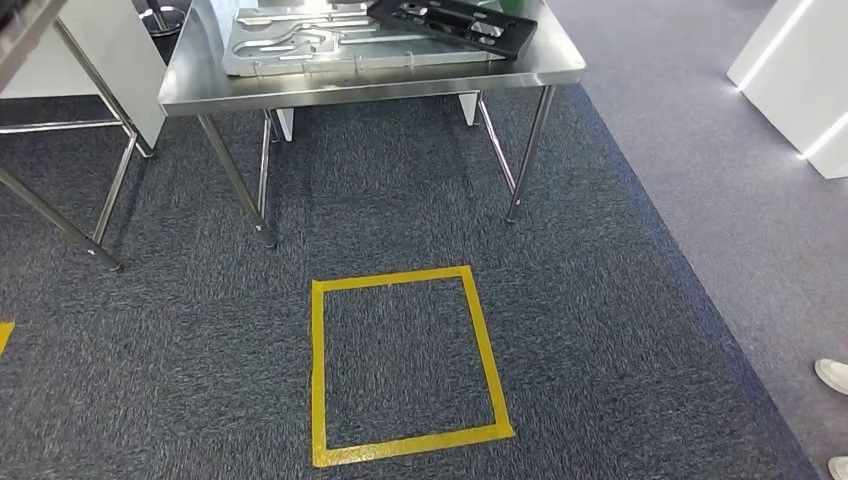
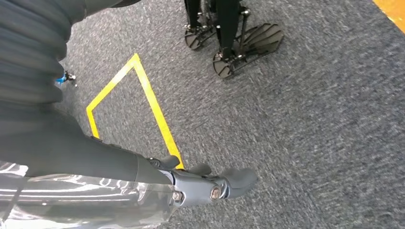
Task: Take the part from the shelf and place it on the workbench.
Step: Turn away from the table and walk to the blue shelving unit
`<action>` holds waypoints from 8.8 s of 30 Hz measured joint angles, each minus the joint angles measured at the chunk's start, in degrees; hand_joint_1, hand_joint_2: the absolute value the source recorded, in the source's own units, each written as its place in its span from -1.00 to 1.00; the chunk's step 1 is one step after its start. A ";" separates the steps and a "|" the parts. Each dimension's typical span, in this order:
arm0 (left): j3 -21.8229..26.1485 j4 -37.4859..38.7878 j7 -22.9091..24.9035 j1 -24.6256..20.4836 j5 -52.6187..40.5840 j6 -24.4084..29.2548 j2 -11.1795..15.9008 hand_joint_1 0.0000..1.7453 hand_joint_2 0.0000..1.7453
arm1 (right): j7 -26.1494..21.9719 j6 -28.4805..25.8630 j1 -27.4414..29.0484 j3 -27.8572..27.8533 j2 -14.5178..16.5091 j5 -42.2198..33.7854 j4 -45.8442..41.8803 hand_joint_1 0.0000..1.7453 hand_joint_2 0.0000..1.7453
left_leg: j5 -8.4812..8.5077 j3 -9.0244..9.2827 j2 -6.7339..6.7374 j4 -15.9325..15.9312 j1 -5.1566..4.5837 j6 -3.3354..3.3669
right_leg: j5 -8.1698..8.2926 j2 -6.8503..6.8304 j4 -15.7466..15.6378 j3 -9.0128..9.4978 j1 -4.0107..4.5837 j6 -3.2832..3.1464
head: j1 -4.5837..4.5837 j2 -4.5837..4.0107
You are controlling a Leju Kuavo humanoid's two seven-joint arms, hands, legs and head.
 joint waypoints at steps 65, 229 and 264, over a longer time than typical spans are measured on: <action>-1.85 0.00 -0.37 0.76 -1.56 0.18 0.21 -1.00 -1.00 | 3.06 3.65 1.18 -1.31 0.80 4.03 0.78 -1.00 -1.00 | 2.61 -6.23 -4.02 2.99 2.89 -3.71 | -4.00 1.42 0.73 3.63 -2.78 0.37 | 0.10 0.00; -0.17 0.50 -0.02 0.45 0.33 11.93 2.60 -1.00 -1.00 | 5.41 -1.80 1.16 -2.79 3.39 17.19 0.91 -1.00 -1.00 | 4.24 -5.34 3.69 1.52 -0.34 -1.30 | -5.25 -5.56 0.43 4.88 0.01 -1.88 | -0.94 0.00; 0.07 0.49 0.10 1.27 0.39 11.14 2.60 -1.00 1.00 | 5.28 -2.02 1.00 -3.20 2.73 17.64 0.85 -1.00 -1.00 | 4.86 -4.55 0.79 0.10 -0.07 0.05 | -6.33 -4.04 2.66 3.97 -0.50 -0.80 | -1.00 0.00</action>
